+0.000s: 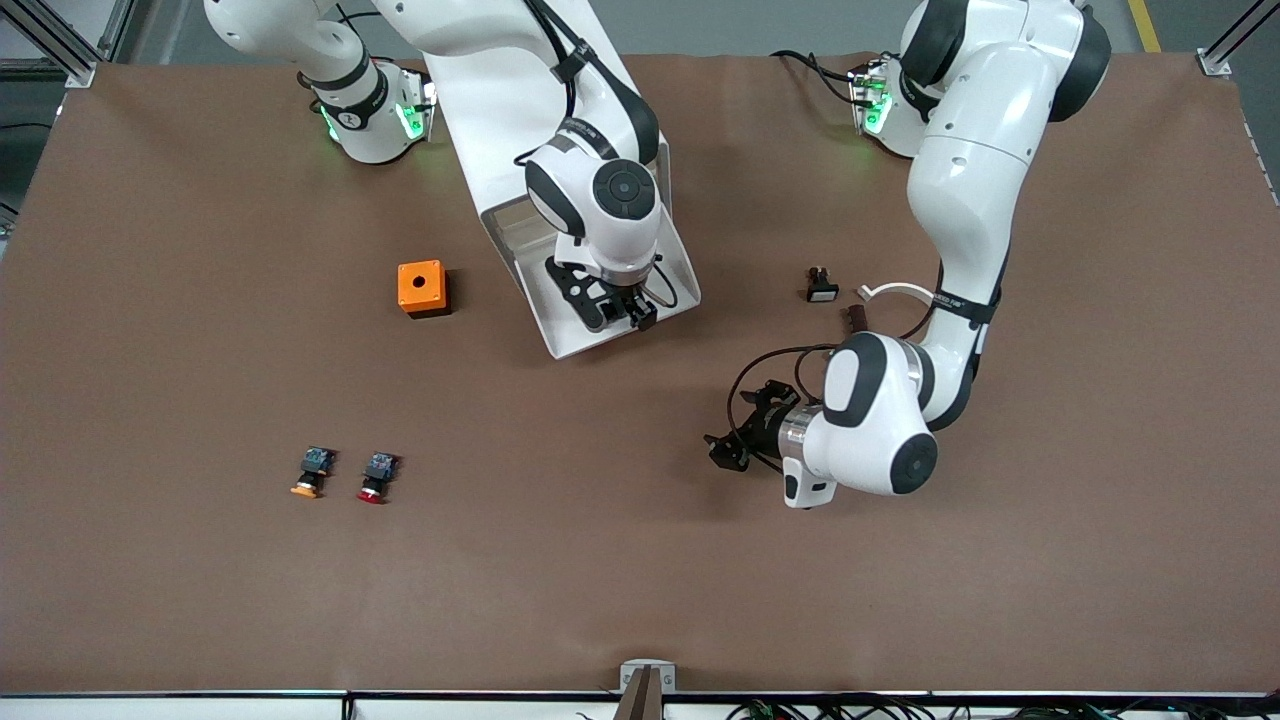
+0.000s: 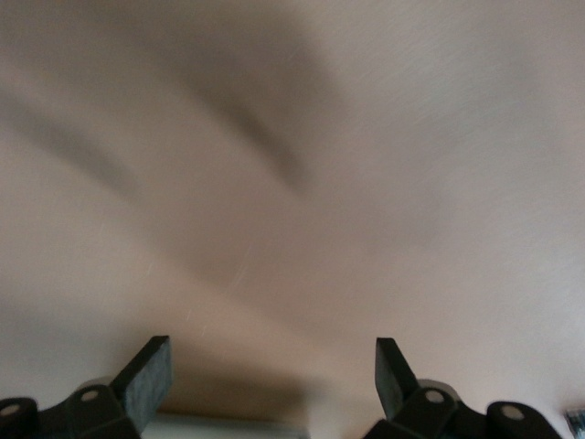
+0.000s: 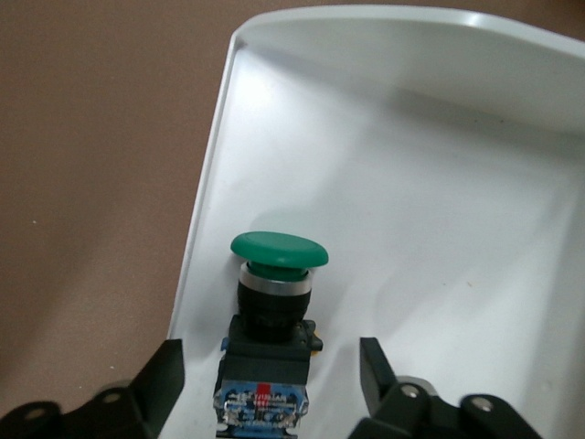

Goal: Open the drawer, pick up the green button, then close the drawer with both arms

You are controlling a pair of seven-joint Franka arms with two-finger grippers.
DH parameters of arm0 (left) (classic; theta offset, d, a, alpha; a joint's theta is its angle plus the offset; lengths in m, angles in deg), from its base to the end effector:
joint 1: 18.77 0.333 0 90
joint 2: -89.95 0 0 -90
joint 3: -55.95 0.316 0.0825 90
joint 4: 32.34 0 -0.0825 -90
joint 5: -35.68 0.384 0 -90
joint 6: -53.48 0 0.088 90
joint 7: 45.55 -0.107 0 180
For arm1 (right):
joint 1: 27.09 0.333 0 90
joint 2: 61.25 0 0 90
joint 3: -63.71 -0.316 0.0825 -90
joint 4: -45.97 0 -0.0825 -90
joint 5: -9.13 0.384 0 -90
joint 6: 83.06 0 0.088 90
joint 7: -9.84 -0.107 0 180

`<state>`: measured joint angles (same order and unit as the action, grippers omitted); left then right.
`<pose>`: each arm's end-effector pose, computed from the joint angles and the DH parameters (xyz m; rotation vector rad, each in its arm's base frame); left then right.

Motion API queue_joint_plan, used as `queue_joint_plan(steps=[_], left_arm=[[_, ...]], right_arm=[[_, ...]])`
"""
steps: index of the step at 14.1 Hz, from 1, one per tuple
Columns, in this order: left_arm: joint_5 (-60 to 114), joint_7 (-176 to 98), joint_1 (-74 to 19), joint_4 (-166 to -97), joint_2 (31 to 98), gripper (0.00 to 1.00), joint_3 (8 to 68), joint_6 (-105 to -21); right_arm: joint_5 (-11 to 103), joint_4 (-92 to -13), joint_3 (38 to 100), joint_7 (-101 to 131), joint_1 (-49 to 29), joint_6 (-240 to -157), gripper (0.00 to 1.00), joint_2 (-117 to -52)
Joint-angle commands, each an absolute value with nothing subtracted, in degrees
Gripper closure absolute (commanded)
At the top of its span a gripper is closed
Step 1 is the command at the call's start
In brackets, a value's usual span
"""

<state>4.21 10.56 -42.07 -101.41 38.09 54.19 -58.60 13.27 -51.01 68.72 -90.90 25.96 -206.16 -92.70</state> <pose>0.6649 -0.3421 0.2268 2.5563 1.0860 -0.6395 0.4382 0.5004 0.2719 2.7181 -1.4000 -0.0557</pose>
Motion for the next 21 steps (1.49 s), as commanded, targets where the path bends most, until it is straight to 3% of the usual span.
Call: queue_joint_plan(steps=[1, 3, 6, 9, 17, 21], left_arm=[[12.36, 9.38, -46.00, -103.44, 40.02, 0.02, 55.07, -67.08], [16.85, 10.52, -47.24, -104.41, 40.90, 0.02, 55.07, -70.35], [18.01, 12.36, -47.60, -106.42, 43.44, 0.01, 55.24, -70.89], [19.15, 14.21, -48.12, -111.69, 48.01, 0.01, 55.24, -71.15], [29.25, 26.42, -54.00, -116.01, 49.43, 0.01, 55.07, -72.03], [31.89, 28.63, -57.35, -116.10, 48.82, 0.01, 54.89, -72.03]], right_arm=[[13.17, -50.54, 69.34, -92.12, 26.96, -206.02, 0.63, -92.98], [13.17, -50.36, 69.34, -92.03, 27.49, -205.75, 0.98, -92.98], [13.17, -48.44, 69.43, -88.71, 25.83, -202.96, 1.00, -91.75], [13.43, -41.24, 69.43, -72.84, 20.48, -189.87, 1.00, -90.43], [13.52, -42.80, 69.51, -25.72, 1.76, -200.12, 1.00, -89.81], [15.63, -46.30, 69.43, -13.39, -4.93, -207.56, 1.00, -92.97]])
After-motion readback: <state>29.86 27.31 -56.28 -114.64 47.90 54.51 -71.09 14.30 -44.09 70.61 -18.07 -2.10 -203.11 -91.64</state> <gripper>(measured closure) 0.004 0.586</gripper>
